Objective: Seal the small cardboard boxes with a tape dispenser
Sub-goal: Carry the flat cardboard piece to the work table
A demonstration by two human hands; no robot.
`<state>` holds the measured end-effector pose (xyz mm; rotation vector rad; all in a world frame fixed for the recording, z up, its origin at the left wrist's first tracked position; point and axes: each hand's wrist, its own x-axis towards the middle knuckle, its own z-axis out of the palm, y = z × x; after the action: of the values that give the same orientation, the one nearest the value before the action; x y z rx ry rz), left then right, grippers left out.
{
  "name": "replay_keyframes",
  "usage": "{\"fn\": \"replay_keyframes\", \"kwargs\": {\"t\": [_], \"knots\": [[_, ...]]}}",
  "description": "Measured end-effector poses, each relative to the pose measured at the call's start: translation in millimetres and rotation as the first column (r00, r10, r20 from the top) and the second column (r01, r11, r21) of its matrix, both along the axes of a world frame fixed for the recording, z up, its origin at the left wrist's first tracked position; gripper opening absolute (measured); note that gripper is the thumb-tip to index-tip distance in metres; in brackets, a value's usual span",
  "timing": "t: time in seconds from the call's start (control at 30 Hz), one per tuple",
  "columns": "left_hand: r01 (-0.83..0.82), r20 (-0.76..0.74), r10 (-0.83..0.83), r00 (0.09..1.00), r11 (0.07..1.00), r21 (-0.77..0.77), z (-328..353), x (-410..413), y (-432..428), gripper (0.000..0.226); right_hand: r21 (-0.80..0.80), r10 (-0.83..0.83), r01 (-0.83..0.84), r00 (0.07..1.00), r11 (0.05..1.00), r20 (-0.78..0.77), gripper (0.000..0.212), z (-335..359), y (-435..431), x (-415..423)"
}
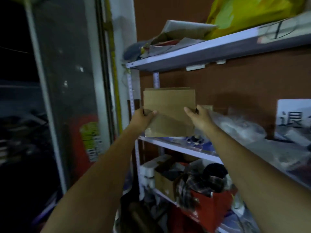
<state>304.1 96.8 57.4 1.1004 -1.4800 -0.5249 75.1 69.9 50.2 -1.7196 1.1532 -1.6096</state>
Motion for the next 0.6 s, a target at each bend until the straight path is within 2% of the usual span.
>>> {"fn": "replay_keyframes", "kwargs": {"t": [0.1, 0.33, 0.47, 0.6], "knots": [[-0.179, 0.014, 0.179, 0.984, 0.984, -0.004, -8.2, 16.6, 46.5, 0.018, 0.024, 0.146, -0.145, 0.989, 0.989, -0.027, 0.042, -6.0, 16.0, 27.0], [-0.442, 0.013, 0.442, 0.897, 0.896, 0.037, -14.1, 63.7, 163.0, 0.023, 0.023, 0.387, -0.387, 0.922, 0.922, 0.002, 0.038, -10.8, 74.3, 94.4], [-0.598, 0.057, 0.595, 0.802, 0.800, 0.052, -7.4, 100.1, 240.5, 0.033, 0.020, 0.537, -0.537, 0.844, 0.844, 0.002, 0.040, -7.6, 116.9, 150.7], [-0.734, 0.050, 0.732, 0.679, 0.677, 0.049, -4.3, 138.1, 329.3, 0.028, 0.041, 0.688, -0.689, 0.725, 0.724, 0.025, 0.032, -3.6, 185.1, 216.6]]}}
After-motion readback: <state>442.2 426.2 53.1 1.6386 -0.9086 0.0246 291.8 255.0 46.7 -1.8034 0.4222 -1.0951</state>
